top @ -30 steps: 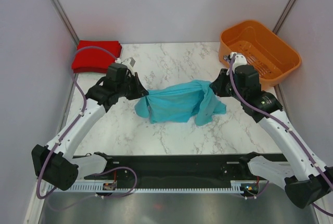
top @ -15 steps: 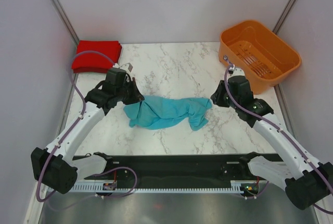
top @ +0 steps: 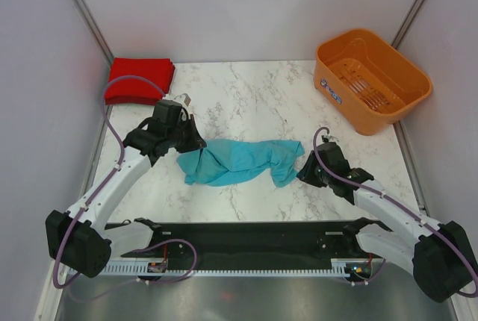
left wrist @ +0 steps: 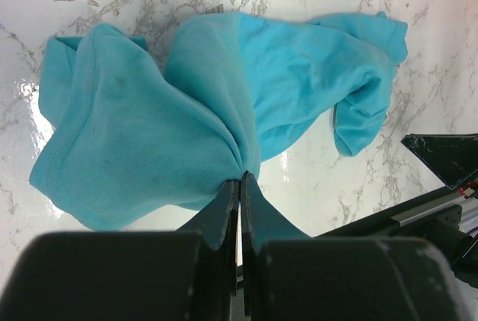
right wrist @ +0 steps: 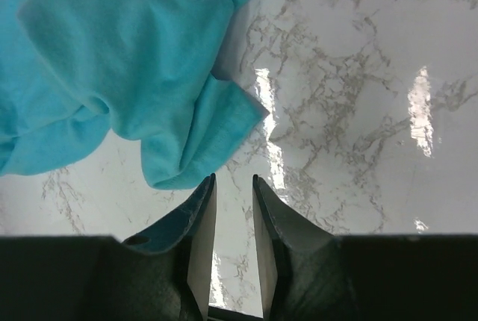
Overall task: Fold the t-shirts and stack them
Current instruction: Flatten the tshirt out
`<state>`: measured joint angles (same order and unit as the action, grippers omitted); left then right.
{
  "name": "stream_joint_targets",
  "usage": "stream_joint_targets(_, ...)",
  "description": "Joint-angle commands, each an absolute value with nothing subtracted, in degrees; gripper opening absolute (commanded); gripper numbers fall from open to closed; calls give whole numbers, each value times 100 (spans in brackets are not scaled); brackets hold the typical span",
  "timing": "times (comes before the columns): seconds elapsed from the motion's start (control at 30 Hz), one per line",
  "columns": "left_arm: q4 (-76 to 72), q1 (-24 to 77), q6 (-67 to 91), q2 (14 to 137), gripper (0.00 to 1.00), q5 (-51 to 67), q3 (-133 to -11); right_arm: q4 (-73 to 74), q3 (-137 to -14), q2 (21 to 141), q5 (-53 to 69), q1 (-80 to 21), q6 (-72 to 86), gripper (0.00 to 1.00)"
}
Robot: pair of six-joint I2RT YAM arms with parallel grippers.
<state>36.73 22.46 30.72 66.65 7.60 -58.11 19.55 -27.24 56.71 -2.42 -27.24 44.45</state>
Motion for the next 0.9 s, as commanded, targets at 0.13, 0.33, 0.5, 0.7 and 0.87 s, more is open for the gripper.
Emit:
stream_joint_targets(0.13, 3595, 2206, 2997, 6618, 2, 712, -5766, 976, -2690, 6055, -536, -2874, 4535, 36)
stream_joint_targets(0.33, 3595, 2206, 2997, 6627, 2, 712, -5739, 791, -2707, 6460, -624, -2918, 4561, 37)
stream_joint_targets(0.5, 3586, 2197, 3006, 6653, 2, 694, -5730, 572, -2637, 6635, -765, -2927, 4579, 39)
stream_joint_targets(0.7, 3595, 2197, 2988, 6671, 2, 694, -5730, 475, -2610, 6943, -817, -2953, 4579, 42)
stream_joint_targets(0.87, 3586, 2197, 2997, 6671, 2, 677, -5722, 369, -2531, 7066, -888, -2971, 4605, 42)
